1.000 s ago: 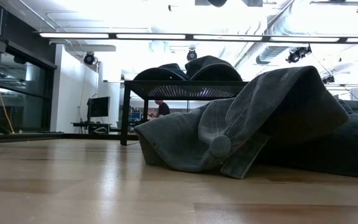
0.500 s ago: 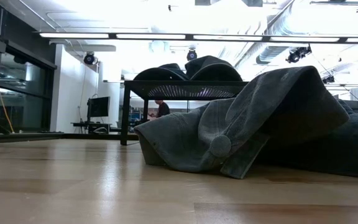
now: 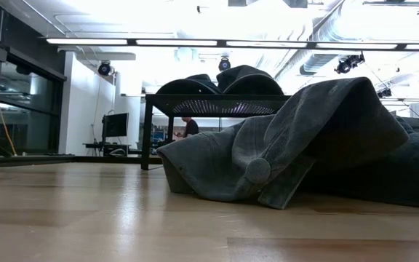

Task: Pick & Place hat
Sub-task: Stack the left blue cap on the blue cap on the shelf

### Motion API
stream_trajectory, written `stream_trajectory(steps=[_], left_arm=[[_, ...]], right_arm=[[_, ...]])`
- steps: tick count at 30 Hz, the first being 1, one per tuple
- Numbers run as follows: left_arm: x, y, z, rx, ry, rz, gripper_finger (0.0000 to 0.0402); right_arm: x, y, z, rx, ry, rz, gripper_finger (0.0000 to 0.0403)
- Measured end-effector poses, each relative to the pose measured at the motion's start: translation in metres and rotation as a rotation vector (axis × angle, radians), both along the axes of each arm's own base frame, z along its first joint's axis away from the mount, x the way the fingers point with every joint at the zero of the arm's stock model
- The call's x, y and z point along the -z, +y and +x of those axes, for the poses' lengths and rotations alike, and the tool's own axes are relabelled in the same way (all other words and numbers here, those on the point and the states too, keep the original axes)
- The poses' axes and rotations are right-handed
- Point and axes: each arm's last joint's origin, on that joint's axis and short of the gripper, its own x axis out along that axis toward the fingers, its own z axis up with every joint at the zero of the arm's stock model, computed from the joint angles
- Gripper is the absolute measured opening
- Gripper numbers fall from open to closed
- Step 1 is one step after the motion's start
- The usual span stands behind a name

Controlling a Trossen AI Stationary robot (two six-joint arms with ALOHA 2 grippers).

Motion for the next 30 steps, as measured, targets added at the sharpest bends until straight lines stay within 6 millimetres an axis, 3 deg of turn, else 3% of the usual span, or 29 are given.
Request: stream_trajectory(steps=[6, 12, 20, 30], left_arm=[[0.0, 0.0, 0.0, 0.001, -0.001, -0.006, 0.0015], [0.001, 0.0, -0.001, -0.012, -0.007, -0.021, 0.0006], [0.002, 0.007, -0.016, -0.042, 0.044, -0.033, 0.0003], [-0.007, 0.048, -0.056, -0.08, 0.123, -0.131, 0.0001]], right_arm=[[0.0, 0.0, 0.0, 0.008, -0.002, -0.008, 0.0003], [0.0, -0.002, 0.0, 0.048, -0.009, -0.023, 0.0009], [-0.001, -0.006, 0.0, 0.185, -0.031, -0.076, 0.0068], [0.005, -0.022, -0.001, 0.333, 0.027, -0.099, 0.0131]])
